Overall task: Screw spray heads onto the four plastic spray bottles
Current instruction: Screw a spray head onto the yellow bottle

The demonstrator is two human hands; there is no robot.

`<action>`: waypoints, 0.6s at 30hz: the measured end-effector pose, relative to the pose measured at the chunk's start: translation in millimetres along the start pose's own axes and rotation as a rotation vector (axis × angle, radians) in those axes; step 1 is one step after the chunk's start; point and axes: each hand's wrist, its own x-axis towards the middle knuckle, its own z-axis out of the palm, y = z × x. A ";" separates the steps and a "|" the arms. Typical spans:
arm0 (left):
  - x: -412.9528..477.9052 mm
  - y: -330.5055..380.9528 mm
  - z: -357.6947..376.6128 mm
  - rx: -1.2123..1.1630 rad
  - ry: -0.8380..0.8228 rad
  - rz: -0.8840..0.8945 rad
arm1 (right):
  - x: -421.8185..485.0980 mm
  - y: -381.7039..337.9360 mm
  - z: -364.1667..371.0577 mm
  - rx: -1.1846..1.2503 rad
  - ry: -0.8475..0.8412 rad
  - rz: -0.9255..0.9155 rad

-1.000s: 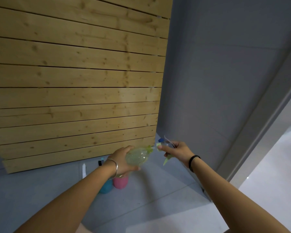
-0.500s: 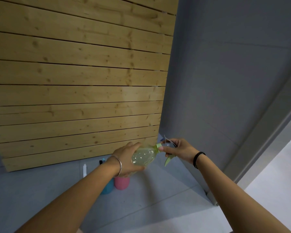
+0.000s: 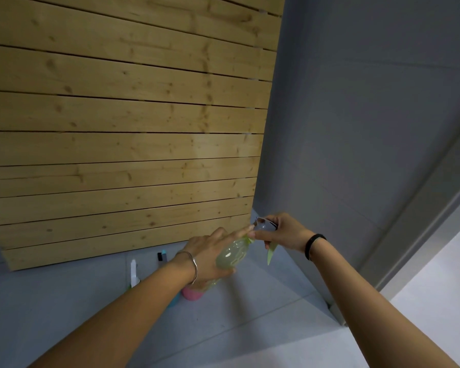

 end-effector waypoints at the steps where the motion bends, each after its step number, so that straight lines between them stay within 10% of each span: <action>1: 0.3 -0.5 0.2 -0.011 -0.004 -0.005 | 0.2 -0.1 0.7 0.014 0.004 -0.005; 12: 3.8 -7.0 -6.0 -0.485 0.153 -0.108 | 0.6 0.6 0.6 0.866 -0.037 0.095; 18: 12.5 -9.5 -13.2 -0.894 0.255 -0.142 | 14.0 -23.4 30.7 0.770 0.088 -0.021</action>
